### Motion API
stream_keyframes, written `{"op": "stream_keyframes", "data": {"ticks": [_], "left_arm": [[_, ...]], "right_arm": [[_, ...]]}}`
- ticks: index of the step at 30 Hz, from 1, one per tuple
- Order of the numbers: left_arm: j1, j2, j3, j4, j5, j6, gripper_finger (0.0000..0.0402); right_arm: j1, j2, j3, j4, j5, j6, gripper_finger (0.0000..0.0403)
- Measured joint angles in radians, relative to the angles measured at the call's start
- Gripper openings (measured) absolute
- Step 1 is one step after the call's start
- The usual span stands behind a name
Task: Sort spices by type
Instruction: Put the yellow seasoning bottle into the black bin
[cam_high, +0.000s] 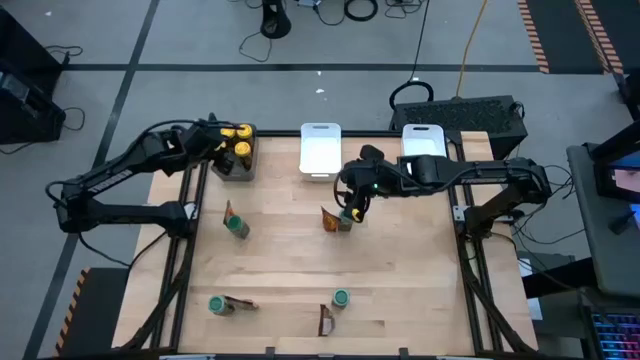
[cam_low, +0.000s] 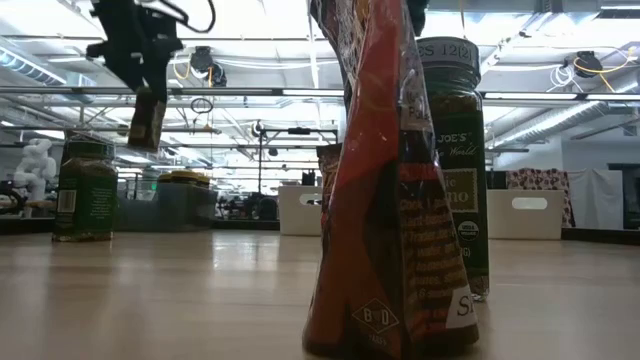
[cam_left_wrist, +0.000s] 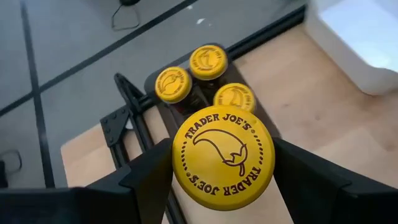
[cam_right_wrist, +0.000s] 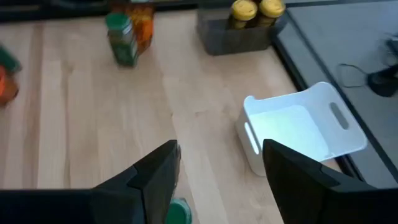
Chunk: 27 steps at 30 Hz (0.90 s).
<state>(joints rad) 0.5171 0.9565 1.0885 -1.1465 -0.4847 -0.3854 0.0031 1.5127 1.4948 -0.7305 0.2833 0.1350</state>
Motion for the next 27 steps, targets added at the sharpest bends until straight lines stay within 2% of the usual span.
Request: {"op": "stream_keyframes", "data": {"ticks": [5, 14, 20, 27], "left_arm": [[0.070, 0.000, -0.073, 0.112, 0.013, -0.001, 0.0256], [0.225, 0.014, -0.083, 0.136, 0.008, -0.021, 0.0256], [0.258, 0.091, -0.083, 0.154, 0.017, -0.024, 0.0256], [0.262, 0.200, -0.083, 0.224, 0.021, 0.020, 0.0256]], "right_arm": [[-0.080, 0.000, 0.000, -0.065, -0.124, -0.142, 0.0219], [-0.224, -0.034, -0.002, -0.135, -0.162, -0.321, 0.0219], [-0.302, -0.034, -0.003, -0.171, -0.295, -0.378, 0.0219], [-0.368, -0.034, -0.038, -0.197, -0.313, -0.387, 0.0219]]}}
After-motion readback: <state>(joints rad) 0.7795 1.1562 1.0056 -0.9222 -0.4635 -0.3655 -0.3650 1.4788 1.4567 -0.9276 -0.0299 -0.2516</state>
